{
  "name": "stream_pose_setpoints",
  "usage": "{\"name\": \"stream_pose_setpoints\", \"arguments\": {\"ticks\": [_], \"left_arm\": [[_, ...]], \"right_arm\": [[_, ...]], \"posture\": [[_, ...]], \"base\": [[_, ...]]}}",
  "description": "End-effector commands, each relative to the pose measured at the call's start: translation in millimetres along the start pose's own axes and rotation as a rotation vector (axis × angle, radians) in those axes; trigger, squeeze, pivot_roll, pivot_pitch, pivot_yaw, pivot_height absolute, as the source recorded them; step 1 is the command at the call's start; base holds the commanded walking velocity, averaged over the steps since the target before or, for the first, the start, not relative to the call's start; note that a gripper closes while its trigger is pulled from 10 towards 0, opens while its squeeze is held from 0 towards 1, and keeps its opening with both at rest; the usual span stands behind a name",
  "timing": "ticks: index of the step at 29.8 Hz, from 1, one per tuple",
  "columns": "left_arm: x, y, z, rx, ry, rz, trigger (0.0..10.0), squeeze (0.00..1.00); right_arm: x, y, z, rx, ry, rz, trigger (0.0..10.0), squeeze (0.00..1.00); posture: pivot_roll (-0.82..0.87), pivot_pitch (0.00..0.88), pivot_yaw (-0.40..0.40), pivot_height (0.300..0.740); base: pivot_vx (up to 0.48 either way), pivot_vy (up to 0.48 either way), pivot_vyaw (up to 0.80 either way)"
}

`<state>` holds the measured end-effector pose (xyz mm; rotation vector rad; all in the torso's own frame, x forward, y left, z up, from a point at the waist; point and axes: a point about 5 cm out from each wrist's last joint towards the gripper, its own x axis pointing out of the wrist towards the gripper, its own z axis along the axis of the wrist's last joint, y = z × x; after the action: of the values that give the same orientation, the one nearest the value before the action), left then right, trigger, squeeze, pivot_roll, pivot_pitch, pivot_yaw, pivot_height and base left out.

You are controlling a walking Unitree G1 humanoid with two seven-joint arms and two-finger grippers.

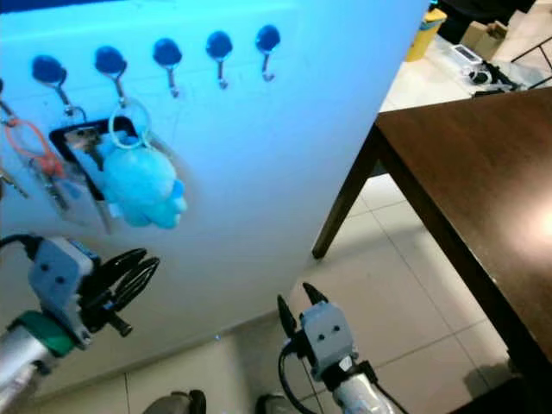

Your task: Hang keys on a hook

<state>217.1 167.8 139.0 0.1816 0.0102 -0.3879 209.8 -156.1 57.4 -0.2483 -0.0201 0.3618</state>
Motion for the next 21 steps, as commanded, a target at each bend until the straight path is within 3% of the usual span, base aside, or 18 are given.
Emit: {"name": "stream_pose_setpoints", "arguments": {"ticks": [1, 3, 7, 11, 13, 14, 17, 18, 21], "left_arm": [[0.3, -4.7, -19.3, 0.015, 0.059, 0.047, 10.0, 0.0], [6.7, -10.8, -41.3, 0.014, 0.111, 0.133, 10.0, 0.0], [9.5, -8.0, -49.8, -0.018, 0.126, 0.217, 10.0, 0.0], [9.4, -6.7, -62.5, 0.005, 0.163, 0.254, 10.0, 0.0], [7.9, -8.0, -72.6, 0.003, 0.202, 0.253, 10.0, 0.0], [4.6, -11.4, -86.7, -0.016, 0.258, 0.241, 10.0, 0.0], [1.1, -14.5, -98.1, -0.029, 0.307, 0.228, 10.0, 0.0], [-4.0, -18.0, -110.3, -0.038, 0.35, 0.219, 10.0, 0.0], [-7.9, -18.2, -118.8, -0.05, 0.38, 0.234, 10.0, 0.0]], "right_arm": [[-5.9, -0.6, -14.6, 0.01, 0.08, 0.006, 10.0, 0.0], [-1.1, -3.3, -23.9, -0.006, 0.12, 0.015, 10.0, 0.0], [10.9, -6.1, -18.8, -0.01, 0.093, 0.021, 10.0, 0.0], [14.2, -3.6, -24.4, 0.003, 0.115, 0.026, 10.0, 0.0], [12.1, -1.2, -37.4, 0.033, 0.177, 0.021, 10.0, 0.0], [6.3, 2.0, -55.8, 0.052, 0.265, 0.007, 10.0, 0.0], [0.5, 5.0, -70.1, 0.074, 0.339, -0.005, 10.0, 0.0], [-8.0, 9.4, -87.5, 0.116, 0.436, -0.024, 10.0, 0.0], [-15.0, 13.3, -99.3, 0.13, 0.509, -0.036, 10.0, 0.0]], "posture": [[0.05, 0.117, 0.043, 0.74], [0.05, 0.113, 0.034, 0.74], [0.05, 0.112, 0.032, 0.74], [0.05, 0.112, 0.032, 0.74], [0.06, 0.108, 0.029, 0.74], [0.06, 0.108, 0.029, 0.74], [0.06, 0.108, 0.029, 0.74], [0.06, 0.108, 0.031, 0.74], [0.06, 0.108, 0.031, 0.74]], "base": [[0.0, 0.0, 0.0], [0.0, 0.0, 0.0], [0.0, 0.0, 0.0], [0.0, 0.0, 0.0], [0.0, 0.0, 0.0], [0.0, 0.0, 0.0], [0.0, 0.0, 0.0], [0.0, 0.0, 0.0], [0.0, 0.0, 0.0]]}}
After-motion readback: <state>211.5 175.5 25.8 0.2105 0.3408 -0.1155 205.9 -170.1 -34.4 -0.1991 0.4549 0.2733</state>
